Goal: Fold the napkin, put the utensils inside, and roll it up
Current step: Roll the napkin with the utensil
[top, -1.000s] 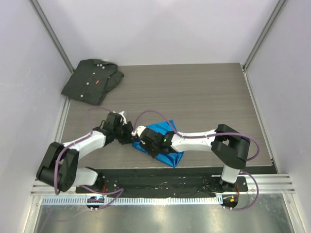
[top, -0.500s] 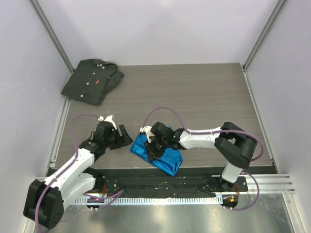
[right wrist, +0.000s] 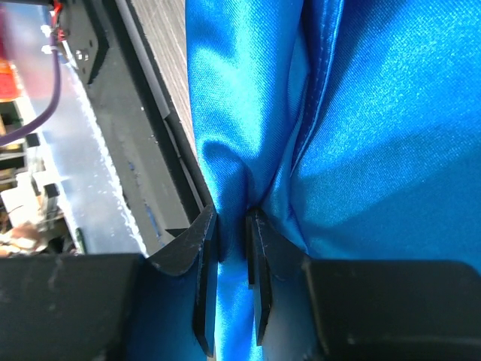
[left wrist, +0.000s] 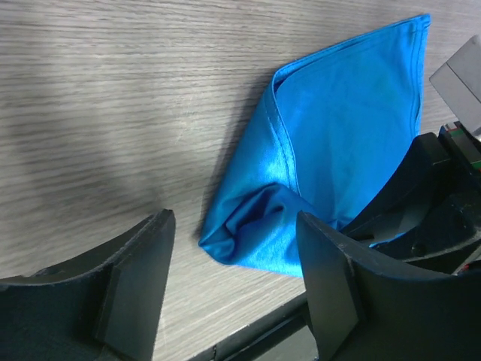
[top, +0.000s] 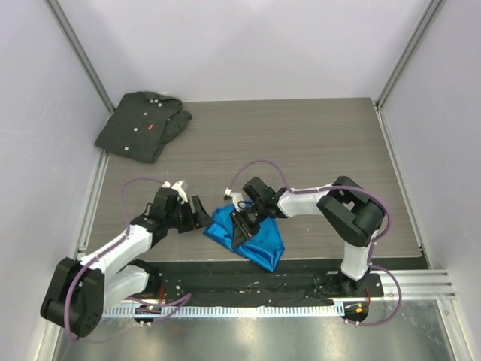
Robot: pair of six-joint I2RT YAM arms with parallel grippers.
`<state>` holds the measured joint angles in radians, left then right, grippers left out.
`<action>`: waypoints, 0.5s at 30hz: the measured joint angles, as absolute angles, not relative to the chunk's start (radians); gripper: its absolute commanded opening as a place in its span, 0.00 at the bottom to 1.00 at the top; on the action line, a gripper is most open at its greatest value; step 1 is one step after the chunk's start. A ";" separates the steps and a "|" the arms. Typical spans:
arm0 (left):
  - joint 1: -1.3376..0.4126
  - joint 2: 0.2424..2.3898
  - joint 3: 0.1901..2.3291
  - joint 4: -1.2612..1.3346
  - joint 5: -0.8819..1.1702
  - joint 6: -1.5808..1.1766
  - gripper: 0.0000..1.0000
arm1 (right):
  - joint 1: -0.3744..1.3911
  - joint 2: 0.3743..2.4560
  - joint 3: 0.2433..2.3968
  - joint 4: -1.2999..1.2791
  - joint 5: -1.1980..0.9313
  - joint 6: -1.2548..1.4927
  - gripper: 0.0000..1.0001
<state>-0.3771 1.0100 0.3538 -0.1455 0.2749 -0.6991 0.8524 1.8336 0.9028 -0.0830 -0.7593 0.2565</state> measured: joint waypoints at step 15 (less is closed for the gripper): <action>-0.385 1.201 0.354 0.040 0.366 -0.697 0.32 | 0.825 1.898 0.939 -0.094 -0.868 0.245 0.16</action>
<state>-0.3847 1.2007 0.3542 0.0402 0.3660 -0.6968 0.8246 1.8984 0.9386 -0.0937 -0.8680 0.2455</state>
